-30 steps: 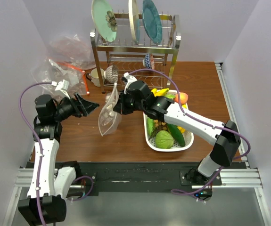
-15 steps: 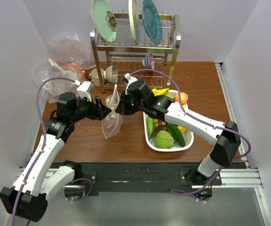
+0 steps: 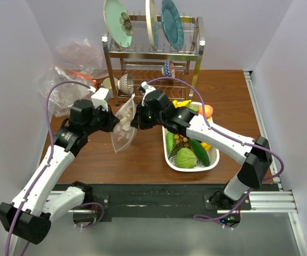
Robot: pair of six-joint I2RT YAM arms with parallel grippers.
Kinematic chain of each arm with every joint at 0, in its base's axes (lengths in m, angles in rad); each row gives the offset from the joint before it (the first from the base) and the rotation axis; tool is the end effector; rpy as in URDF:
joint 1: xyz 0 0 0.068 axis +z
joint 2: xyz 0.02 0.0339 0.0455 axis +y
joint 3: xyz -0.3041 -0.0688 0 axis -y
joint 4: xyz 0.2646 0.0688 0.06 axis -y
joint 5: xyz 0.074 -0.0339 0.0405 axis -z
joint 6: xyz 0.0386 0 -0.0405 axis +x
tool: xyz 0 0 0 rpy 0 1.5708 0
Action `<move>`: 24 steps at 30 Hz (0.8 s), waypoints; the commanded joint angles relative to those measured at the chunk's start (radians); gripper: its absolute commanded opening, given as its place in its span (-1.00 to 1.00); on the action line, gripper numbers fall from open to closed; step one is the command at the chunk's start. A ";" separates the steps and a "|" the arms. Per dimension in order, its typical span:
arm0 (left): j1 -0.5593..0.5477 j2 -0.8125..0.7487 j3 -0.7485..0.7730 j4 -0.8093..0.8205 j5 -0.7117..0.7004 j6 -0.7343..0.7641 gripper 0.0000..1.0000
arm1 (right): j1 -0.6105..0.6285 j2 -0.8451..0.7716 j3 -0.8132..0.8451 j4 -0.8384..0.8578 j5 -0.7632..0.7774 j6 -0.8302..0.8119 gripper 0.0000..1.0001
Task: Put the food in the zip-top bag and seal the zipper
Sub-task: Open the zipper of the food storage bag, then pick up the fake fruit from the bin.
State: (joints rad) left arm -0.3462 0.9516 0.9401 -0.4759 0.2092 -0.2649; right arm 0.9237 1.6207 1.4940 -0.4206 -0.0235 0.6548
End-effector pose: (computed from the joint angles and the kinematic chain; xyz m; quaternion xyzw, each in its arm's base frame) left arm 0.1925 -0.0780 0.3658 0.0884 0.8493 -0.2396 0.4621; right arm 0.2413 0.3208 0.3847 -0.1226 0.8632 0.3548 0.3376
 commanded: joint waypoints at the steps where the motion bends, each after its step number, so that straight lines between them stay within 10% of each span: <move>1: -0.005 0.030 0.149 -0.126 -0.166 0.041 -1.00 | -0.017 0.040 0.029 0.020 0.013 0.008 -1.00; 9: -0.010 0.111 0.247 -0.267 -0.304 0.035 -1.00 | -0.045 0.110 -0.015 0.088 -0.001 0.025 -1.00; 14: -0.013 0.124 0.119 -0.164 -0.251 0.021 -1.00 | -0.049 0.032 -0.158 0.206 0.016 -0.013 0.11; 24: -0.013 0.182 0.088 -0.050 -0.165 0.027 -1.00 | -0.049 -0.232 -0.227 0.003 0.324 -0.222 0.25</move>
State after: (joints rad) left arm -0.3542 1.1366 1.0168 -0.6220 -0.0101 -0.2436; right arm 0.8761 1.4933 1.2804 -0.3500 0.1310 0.5430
